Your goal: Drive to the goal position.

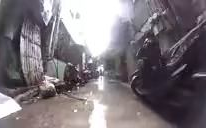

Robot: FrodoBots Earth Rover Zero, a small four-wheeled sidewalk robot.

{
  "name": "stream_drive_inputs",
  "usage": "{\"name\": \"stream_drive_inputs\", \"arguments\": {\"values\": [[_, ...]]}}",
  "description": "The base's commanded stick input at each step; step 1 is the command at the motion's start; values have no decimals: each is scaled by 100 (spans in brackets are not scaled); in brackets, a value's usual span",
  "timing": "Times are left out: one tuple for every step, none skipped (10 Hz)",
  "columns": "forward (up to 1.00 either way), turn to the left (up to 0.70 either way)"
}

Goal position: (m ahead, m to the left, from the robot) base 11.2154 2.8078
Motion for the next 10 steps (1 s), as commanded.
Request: {"name": "stream_drive_inputs", "arguments": {"values": [[99,0],[99,0],[99,0],[99,0],[99,0],[99,0],[99,0],[99,0],[99,0],[99,0]]}}
